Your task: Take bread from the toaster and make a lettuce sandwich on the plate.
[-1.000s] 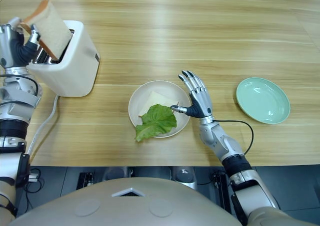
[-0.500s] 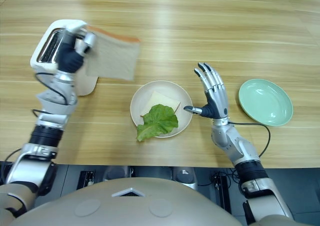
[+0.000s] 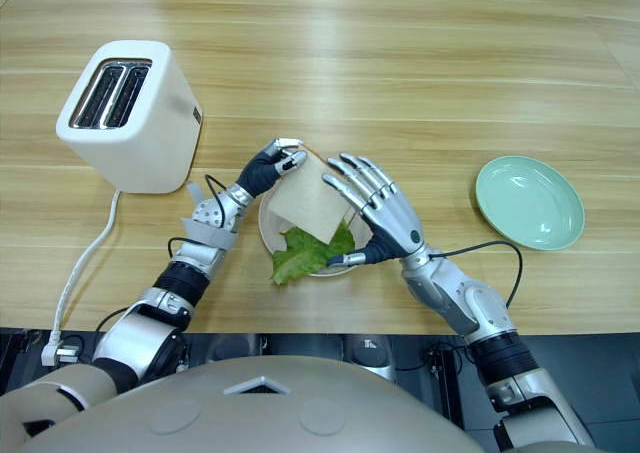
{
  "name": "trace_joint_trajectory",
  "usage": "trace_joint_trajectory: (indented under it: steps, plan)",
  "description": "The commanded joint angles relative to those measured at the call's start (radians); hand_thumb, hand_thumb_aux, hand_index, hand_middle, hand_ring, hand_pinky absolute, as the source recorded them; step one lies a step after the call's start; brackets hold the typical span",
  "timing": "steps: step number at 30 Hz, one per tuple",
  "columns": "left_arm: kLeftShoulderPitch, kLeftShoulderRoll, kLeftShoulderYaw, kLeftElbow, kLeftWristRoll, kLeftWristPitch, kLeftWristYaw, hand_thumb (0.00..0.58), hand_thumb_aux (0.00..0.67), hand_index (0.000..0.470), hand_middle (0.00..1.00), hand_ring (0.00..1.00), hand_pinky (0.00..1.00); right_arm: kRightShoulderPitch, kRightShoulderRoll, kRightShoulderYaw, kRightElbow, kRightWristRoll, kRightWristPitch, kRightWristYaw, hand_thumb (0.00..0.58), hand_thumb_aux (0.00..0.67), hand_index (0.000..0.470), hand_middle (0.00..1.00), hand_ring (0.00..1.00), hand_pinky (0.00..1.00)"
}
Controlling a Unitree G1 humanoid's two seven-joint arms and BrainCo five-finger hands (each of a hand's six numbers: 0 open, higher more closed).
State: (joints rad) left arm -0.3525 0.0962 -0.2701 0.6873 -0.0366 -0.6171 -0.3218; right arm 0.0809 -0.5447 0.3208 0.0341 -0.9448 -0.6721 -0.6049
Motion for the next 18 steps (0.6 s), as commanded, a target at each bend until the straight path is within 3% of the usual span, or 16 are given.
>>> trace_joint_trajectory:
  steps: [1, 11, 18]
  plan:
    - [0.016, -0.040, 0.029, 0.040, 0.019, 0.038, 0.035, 0.580, 0.670, 0.460, 1.00, 1.00, 1.00, 0.005, -0.008, 0.027, -0.002, 0.009, -0.016, 0.066, 0.000, 0.000, 0.000, 0.00, 0.00, 0.00]
    - [0.089, -0.075, 0.061, 0.052, 0.097, 0.108, 0.134, 0.580, 0.670, 0.460, 1.00, 1.00, 1.00, -0.002, -0.002, 0.081, 0.071, 0.015, -0.025, 0.169, 0.000, 0.000, 0.000, 0.00, 0.00, 0.00]
    - [0.090, -0.061, 0.032, 0.119, 0.172, 0.107, 0.125, 0.580, 0.670, 0.460, 1.00, 1.00, 1.00, -0.078, 0.025, 0.183, 0.363, -0.030, 0.009, 0.229, 0.000, 0.000, 0.000, 0.00, 0.00, 0.00]
